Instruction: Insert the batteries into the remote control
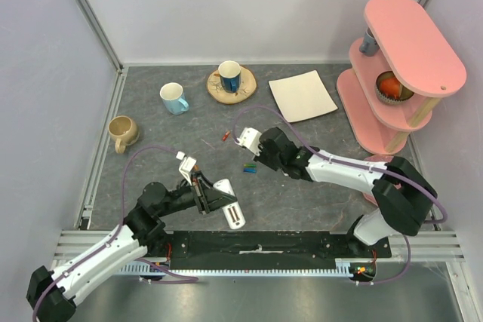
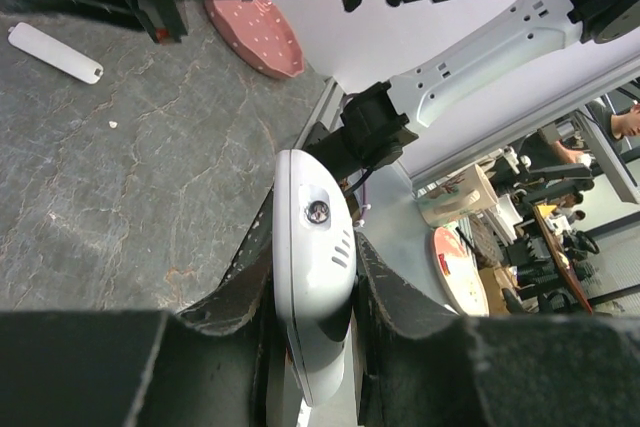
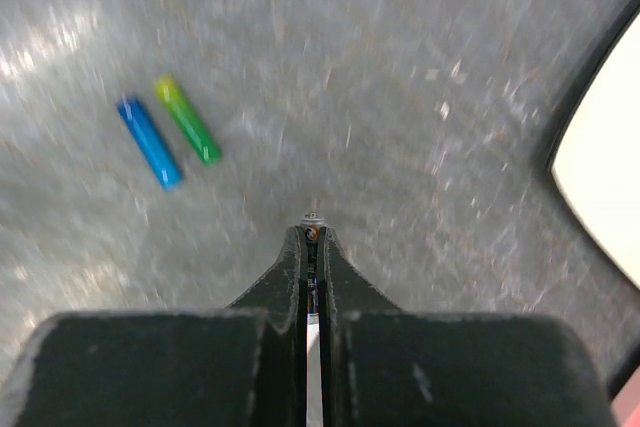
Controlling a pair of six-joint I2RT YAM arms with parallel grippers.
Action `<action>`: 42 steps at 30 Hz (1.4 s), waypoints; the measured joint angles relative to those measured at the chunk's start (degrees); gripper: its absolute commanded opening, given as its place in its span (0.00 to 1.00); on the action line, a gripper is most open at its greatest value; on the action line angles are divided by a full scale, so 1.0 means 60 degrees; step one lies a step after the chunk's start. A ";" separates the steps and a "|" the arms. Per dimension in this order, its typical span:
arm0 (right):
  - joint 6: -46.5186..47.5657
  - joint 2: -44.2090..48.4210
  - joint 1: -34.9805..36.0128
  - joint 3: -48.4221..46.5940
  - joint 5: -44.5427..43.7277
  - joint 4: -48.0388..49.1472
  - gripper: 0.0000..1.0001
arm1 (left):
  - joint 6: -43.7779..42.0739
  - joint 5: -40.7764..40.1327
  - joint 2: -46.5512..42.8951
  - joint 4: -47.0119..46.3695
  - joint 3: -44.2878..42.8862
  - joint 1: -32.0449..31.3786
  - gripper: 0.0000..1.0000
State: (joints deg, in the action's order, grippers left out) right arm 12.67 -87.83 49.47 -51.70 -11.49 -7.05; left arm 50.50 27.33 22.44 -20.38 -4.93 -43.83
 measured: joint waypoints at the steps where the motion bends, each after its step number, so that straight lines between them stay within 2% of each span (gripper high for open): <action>1: 0.0135 0.0084 -0.0040 0.0178 0.0007 -0.0120 0.00 | 0.0000 0.0007 -0.0160 0.0080 0.0000 0.0000 0.02; 3: 0.0433 0.0528 -0.0146 0.0688 0.0266 -0.0419 0.00 | 0.0000 0.0007 -0.0525 0.0244 0.0011 0.0000 0.02; 7: 0.0572 0.2503 -0.0029 0.1694 0.0874 -0.0783 0.00 | 0.0000 -0.0062 -0.1588 0.0688 0.0018 0.0000 0.02; 10: 0.0521 0.3967 0.0459 0.2193 0.1118 -0.0827 0.00 | -0.0004 -0.0229 -0.2073 0.0922 0.0084 0.0000 0.02; 12: 0.0448 0.4299 0.0776 0.2302 0.1198 -0.0892 0.00 | 0.0000 -0.0302 -0.2124 0.0987 0.0149 0.0000 0.02; 19: 0.0324 0.3053 0.1705 0.2364 0.1311 -0.1300 0.00 | 0.0000 -0.0324 -0.1734 0.1126 0.0335 0.0000 0.02; 32: 0.0685 0.0801 0.1730 0.2080 0.1486 -0.1264 0.00 | 0.0000 -0.0350 -0.1647 0.1118 0.0339 0.0000 0.02; 40: 0.0911 0.0044 0.1727 0.1643 0.1621 -0.0452 0.00 | 0.0000 -0.0525 -0.1650 0.1188 0.0339 0.0000 0.02; 42: 0.0936 -0.0076 0.1694 0.1559 0.1679 -0.0357 0.12 | 0.0000 -0.0550 -0.1650 0.1191 0.0339 0.0000 0.02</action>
State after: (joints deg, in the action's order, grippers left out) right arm 18.28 -88.29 59.64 -42.35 -1.41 -9.19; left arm 50.50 24.03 12.53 -13.23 -2.90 -43.83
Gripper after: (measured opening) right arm 0.020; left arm 0.315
